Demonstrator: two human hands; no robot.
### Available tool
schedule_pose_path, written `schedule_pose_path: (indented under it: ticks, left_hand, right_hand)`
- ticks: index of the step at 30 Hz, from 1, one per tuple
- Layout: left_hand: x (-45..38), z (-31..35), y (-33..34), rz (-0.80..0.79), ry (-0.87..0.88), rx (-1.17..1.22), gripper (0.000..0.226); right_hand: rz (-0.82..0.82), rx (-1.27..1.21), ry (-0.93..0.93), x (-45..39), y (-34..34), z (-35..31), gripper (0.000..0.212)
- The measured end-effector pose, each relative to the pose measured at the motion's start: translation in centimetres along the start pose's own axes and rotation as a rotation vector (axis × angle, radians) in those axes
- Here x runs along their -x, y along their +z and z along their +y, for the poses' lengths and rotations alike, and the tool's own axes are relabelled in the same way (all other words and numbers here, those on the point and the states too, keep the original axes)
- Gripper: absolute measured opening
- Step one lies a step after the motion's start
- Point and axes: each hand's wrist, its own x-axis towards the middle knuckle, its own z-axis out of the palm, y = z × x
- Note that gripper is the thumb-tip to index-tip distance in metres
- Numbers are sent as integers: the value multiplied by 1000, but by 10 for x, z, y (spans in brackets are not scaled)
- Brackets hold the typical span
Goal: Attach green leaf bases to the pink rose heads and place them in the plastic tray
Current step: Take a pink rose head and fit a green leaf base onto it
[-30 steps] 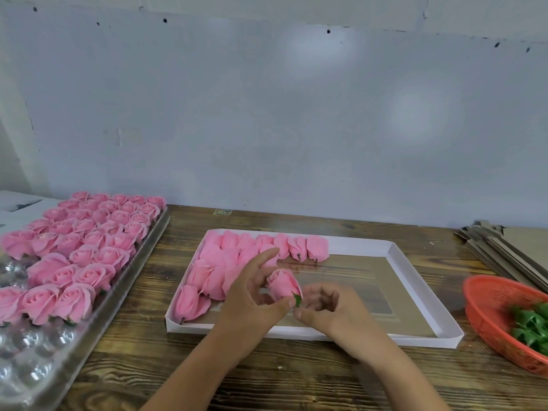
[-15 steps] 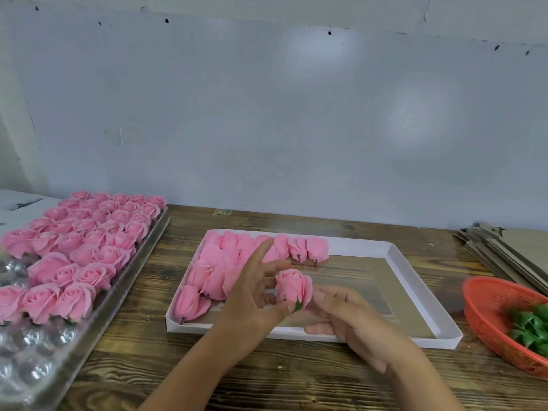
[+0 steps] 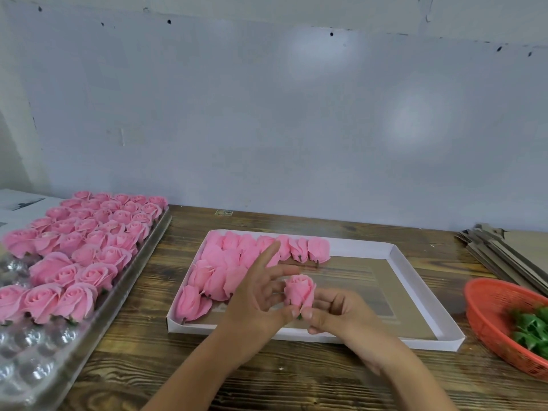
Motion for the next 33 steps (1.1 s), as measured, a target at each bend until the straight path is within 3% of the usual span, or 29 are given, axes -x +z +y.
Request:
schedule_pose_path:
  ticks: [5, 9, 13, 21, 26, 30, 33]
  left_hand:
    - [2, 2, 2, -4, 10, 5, 88]
    - [2, 8, 3, 45, 46, -15, 57]
    - [2, 12, 4, 62, 48, -21, 13]
    - [3, 9, 3, -49, 27, -83, 22]
    - [3, 10, 1, -88, -29, -183, 41]
    - [3, 11, 3, -56, -49, -115, 59]
    - [4, 18, 4, 10, -13, -13, 43]
  right_hand:
    - [33, 21, -15, -1, 2, 5, 20]
    - [180, 196, -67, -5, 10, 11, 25]
    - [197, 337, -92, -5, 14, 14, 31]
    - [215, 353, -167, -4, 15, 16, 25]
    - [200, 341, -217, -5, 13, 15, 35]
    - [234, 342, -213, -6, 10, 16, 34]
    - [249, 359, -193, -6, 11, 15, 30]
